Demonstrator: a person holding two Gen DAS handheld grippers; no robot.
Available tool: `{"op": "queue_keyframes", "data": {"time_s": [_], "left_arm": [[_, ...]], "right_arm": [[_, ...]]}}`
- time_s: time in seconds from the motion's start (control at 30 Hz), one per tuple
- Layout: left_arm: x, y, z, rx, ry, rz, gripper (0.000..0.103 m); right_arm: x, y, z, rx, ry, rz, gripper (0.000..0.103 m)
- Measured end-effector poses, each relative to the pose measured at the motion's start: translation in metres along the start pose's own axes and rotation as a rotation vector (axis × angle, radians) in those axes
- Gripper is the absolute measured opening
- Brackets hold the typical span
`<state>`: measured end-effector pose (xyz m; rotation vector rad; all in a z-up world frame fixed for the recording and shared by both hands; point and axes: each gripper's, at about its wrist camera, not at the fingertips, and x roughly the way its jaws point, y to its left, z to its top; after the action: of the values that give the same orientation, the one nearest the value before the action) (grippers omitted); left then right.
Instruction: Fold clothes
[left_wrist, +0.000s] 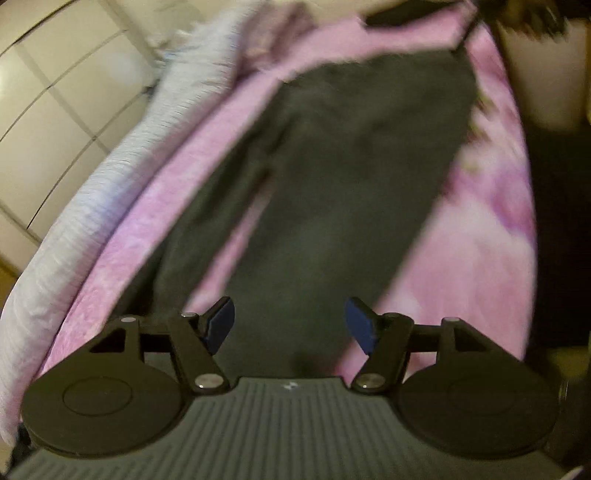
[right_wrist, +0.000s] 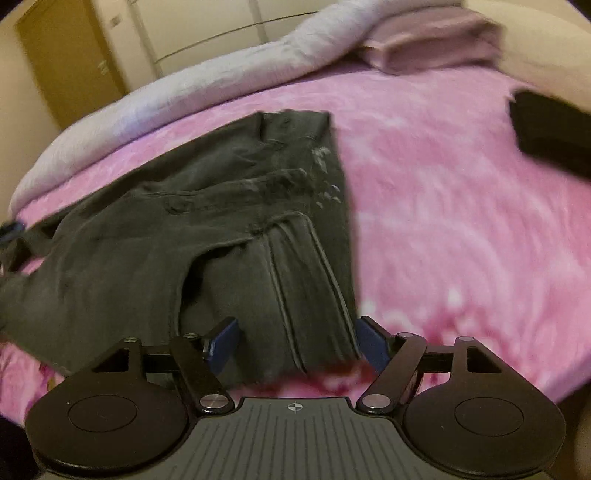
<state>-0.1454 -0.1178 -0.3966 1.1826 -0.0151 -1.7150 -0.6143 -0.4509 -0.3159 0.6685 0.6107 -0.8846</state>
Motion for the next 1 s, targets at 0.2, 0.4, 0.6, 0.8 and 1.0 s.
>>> {"op": "queue_keyframes", "data": {"time_s": [0.2,0.4,0.6,0.8,1.0], "left_arm": [[0.026,-0.025,-0.008,0.180,0.088,0.025,0.019],[0.008,-0.025,0.006,0.151,0.045,-0.018,0.002],[-0.012,-0.028,0.020,0.073,0.003,-0.126,0.003],[-0.009,-0.037,0.013,0.034,0.083,-0.217,0.015],[-0.045,0.016,0.025,-0.241,-0.084,-0.319,0.022]], "right_arm": [[-0.001,-0.013,0.002,0.146,-0.044,0.041,0.052],[-0.035,-0.013,0.016,0.037,-0.053,-0.015,0.011],[-0.057,-0.021,0.023,-0.050,0.009,-0.063,0.011],[-0.049,-0.017,0.023,-0.036,-0.023,-0.072,0.029],[-0.027,-0.009,0.066,-0.101,-0.120,0.021,0.053]]}}
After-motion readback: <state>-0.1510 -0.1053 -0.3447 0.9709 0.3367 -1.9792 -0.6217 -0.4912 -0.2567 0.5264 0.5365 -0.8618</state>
